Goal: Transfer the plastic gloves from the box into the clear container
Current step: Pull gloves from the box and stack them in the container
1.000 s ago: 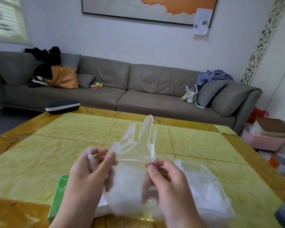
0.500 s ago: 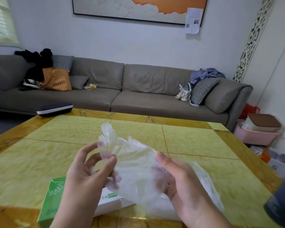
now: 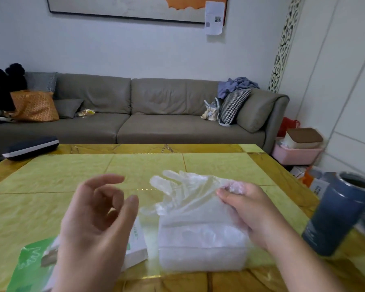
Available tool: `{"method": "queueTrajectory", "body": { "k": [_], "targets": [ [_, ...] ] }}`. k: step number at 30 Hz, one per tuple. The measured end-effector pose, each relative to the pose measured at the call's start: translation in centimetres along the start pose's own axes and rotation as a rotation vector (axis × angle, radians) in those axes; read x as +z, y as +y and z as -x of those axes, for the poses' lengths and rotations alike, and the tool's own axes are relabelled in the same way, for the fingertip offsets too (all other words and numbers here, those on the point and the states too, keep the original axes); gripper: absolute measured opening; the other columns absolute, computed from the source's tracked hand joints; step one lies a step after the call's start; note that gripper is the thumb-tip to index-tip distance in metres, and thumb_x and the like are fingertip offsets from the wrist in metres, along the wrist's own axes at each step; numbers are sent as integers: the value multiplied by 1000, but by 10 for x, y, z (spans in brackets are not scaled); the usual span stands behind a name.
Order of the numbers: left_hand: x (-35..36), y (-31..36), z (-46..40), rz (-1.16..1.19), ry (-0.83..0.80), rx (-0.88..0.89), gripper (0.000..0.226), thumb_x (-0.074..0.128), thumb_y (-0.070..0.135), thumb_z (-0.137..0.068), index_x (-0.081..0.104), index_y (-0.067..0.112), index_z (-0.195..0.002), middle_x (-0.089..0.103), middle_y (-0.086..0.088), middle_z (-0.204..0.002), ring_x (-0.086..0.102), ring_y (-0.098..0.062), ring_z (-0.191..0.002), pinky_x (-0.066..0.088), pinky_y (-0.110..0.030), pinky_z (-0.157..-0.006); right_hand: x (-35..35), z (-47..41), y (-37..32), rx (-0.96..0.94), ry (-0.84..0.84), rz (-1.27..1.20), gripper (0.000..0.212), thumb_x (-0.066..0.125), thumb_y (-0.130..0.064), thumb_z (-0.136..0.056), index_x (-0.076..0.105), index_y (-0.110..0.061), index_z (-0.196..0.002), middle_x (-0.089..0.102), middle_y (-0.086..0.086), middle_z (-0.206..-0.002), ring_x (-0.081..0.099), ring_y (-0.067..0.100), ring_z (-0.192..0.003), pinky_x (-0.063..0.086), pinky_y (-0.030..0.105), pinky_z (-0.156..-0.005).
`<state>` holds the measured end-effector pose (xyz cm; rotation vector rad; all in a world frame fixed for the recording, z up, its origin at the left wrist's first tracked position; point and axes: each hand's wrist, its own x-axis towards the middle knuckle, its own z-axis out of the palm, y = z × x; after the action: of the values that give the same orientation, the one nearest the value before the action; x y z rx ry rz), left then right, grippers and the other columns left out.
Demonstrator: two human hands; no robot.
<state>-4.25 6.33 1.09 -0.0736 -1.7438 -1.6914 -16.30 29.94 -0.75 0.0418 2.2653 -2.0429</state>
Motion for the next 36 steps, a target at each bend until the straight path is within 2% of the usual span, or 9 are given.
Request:
{"method": "queueTrajectory", "body": {
  "k": [4,7,11,17,20,23,26,28,36],
  "targets": [
    [51,-8,-6,-690,-434,353,20,60,26,-96,62,37,-113,57,19,-104,57,-4,-101,47,-14,-81,-10,-8,8,21,-19,275,21,71,-17,-94,68,-13,-73,51,4,-58,40,15,-45,29,21,-44],
    [83,-45,-11,-1043,-710,195,27,46,29,-103,54,33,-128,52,16,-123,51,-8,-116,50,-29,-91,-10,-10,10,-16,-3,448,24,74,-20,-92,64,-10,-71,56,0,-54,43,11,-37,31,19,-40],
    [94,-75,-21,-1192,-909,-96,34,53,42,-99,53,33,-131,59,11,-117,60,-15,-110,53,-36,-91,-16,-14,16,-85,134,655,28,74,-23,-90,57,-15,-69,65,-3,-67,56,12,-46,41,23,-42],
    [94,-81,-34,-1161,-1040,-307,69,67,70,-80,44,45,-140,68,18,-111,68,-6,-97,55,-34,-94,-14,-9,21,-122,250,1074,31,64,-25,-96,43,-22,-73,58,0,-82,54,26,-67,37,31,-50],
    [98,-82,-35,-1213,-1029,-288,67,72,66,-77,48,43,-135,68,17,-103,69,-7,-89,57,-35,-88,-6,-1,14,-94,225,1167,18,71,-24,-96,55,-20,-105,64,3,-105,66,26,-87,52,34,-65],
    [104,-82,-34,-1278,-1028,-279,62,75,62,-77,52,41,-130,64,15,-109,66,-11,-98,56,-36,-90,2,5,10,-205,190,1225,61,77,-12,-90,43,-16,-141,55,6,-127,63,25,-105,58,34,-81],
    [109,-81,-33,-1318,-1046,-238,57,75,59,-78,54,37,-126,63,12,-113,64,-15,-105,54,-34,-88,15,20,-4,-350,1,1166,39,67,0,-87,55,-17,-120,52,0,-119,54,21,-107,55,37,-90],
    [111,-81,-34,-1333,-1073,-185,47,70,53,-82,55,35,-124,65,10,-114,63,-18,-108,52,-32,-84,22,28,-7,-262,-139,1112,12,60,-12,-94,63,-15,-105,56,0,-114,59,23,-102,55,39,-86],
    [101,-63,-42,-1312,-1066,-223,77,79,60,-76,47,33,-141,63,13,-122,63,-13,-111,54,-33,-92,17,11,9,-26,-321,1253,53,71,-35,-91,58,-27,-141,55,1,-144,61,25,-124,51,35,-93]
  ]
}}
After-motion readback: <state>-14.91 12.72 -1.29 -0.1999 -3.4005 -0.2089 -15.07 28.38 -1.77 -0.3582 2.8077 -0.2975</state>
